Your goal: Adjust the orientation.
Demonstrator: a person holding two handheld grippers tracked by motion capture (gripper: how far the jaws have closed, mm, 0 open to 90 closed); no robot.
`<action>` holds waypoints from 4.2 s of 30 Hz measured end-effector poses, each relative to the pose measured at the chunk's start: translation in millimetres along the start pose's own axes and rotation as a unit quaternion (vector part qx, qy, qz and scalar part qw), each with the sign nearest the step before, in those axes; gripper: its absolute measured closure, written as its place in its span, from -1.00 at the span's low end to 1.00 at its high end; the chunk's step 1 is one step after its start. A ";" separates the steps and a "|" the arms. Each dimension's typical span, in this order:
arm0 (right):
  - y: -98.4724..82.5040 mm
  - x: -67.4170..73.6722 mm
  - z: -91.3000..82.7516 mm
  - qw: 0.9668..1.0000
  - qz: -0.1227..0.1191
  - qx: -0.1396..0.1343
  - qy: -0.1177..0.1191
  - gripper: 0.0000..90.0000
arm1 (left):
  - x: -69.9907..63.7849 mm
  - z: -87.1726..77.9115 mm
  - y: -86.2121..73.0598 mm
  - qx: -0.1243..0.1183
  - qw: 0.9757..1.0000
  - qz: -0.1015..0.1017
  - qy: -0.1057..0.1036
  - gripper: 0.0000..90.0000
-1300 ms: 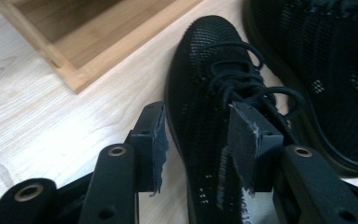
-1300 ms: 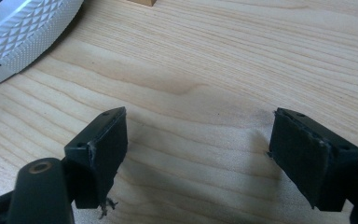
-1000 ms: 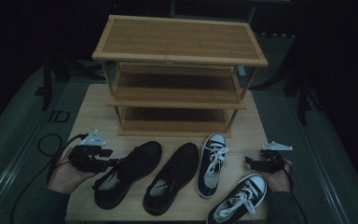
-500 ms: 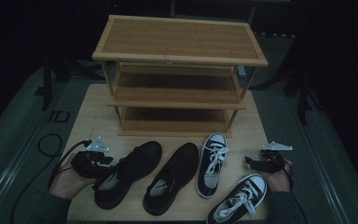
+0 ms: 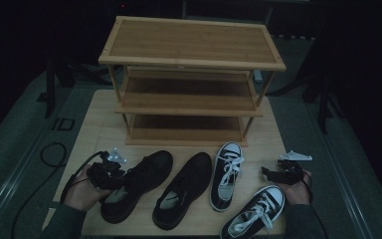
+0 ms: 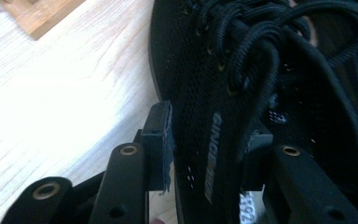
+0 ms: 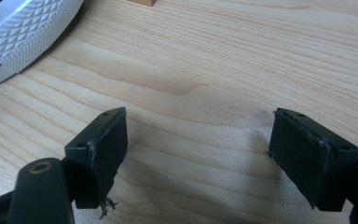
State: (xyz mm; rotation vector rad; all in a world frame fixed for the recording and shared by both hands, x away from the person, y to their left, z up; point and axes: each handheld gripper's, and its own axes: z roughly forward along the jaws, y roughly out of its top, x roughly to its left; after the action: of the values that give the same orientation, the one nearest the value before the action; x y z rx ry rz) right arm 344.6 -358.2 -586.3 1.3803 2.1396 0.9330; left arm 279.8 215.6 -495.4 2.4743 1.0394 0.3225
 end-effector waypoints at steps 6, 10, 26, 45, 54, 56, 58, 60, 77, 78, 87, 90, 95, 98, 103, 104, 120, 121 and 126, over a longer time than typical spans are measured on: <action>0.0 0.0 0.0 1.000 0.000 0.000 0.000 -0.58 | -2.2 10.2 8.3 0.008 1.000 -0.001 0.007 0.56; 0.0 0.0 0.0 1.000 0.000 0.000 0.000 -0.57 | -6.7 8.9 10.8 0.013 1.000 0.004 0.025 0.82; 0.0 0.0 0.0 1.000 0.000 0.000 0.000 -0.58 | -2.4 7.2 6.1 -0.012 0.999 -0.030 0.012 0.97; 0.0 0.0 0.0 1.000 0.000 0.000 0.000 -0.58 | 10.3 2.3 9.3 -0.041 0.997 -0.059 0.002 0.97; 0.0 0.0 0.0 1.000 0.000 0.000 0.000 -0.58 | 16.0 3.8 15.1 -0.036 0.998 -0.056 0.023 0.97; 0.0 0.0 0.0 1.000 0.000 0.000 0.000 -0.58 | 18.3 3.5 16.7 -0.038 0.997 -0.055 0.024 0.97; 0.0 0.0 0.0 1.000 0.000 0.000 0.000 -0.58 | 20.1 3.2 18.4 -0.041 0.997 -0.058 0.024 0.97; 0.0 0.0 0.0 1.000 0.000 0.000 0.000 -0.58 | 22.2 2.8 20.7 -0.042 0.997 -0.057 0.025 0.97; 0.0 0.0 0.0 1.000 0.000 0.000 0.000 -0.58 | 49.5 10.0 39.9 -0.040 0.997 -0.052 0.049 0.97; 0.0 0.0 0.0 1.000 0.000 0.000 0.000 -0.58 | 51.8 10.8 40.1 -0.038 0.997 -0.051 0.048 0.97; 0.0 0.0 0.0 1.000 0.000 0.000 0.000 -0.58 | 67.7 17.6 39.0 -0.036 0.997 -0.047 0.043 0.97; 0.0 0.1 0.0 1.000 0.000 0.000 0.000 -0.58 | 70.6 17.7 39.2 -0.039 0.997 -0.049 0.043 0.97; 0.0 0.0 0.0 1.000 0.000 0.000 0.000 -0.58 | 73.9 20.4 36.9 -0.042 0.997 -0.053 0.036 0.95; 0.0 0.0 0.0 1.000 0.000 0.000 0.000 -0.58 | 76.3 19.4 33.7 -0.055 0.996 -0.066 0.018 0.69; 0.0 0.1 0.0 1.000 0.000 0.000 0.000 -0.58 | 77.8 18.2 28.4 -0.053 0.995 -0.078 0.017 0.36; 0.0 0.1 0.0 1.000 0.000 0.000 0.000 -0.58 | 77.8 18.2 28.4 -0.053 0.995 -0.078 0.017 0.33; 0.0 0.1 0.0 1.000 -0.001 0.000 0.000 -0.58 | 67.1 -1.9 13.1 -0.063 0.995 -0.080 0.000 0.27; 0.0 0.1 0.0 1.000 0.000 0.000 0.000 -0.58 | 66.5 -3.4 12.8 -0.064 0.995 -0.078 0.000 0.27; 0.0 0.1 0.0 1.000 -0.001 0.000 0.000 -0.58 | 66.4 -9.3 11.2 -0.071 0.994 -0.080 -0.004 0.27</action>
State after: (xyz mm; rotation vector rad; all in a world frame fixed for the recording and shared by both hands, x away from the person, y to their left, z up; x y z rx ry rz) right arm 344.6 -358.1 -586.3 1.3790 2.1399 0.9317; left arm 329.2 259.3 -478.9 2.2494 1.1626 0.3238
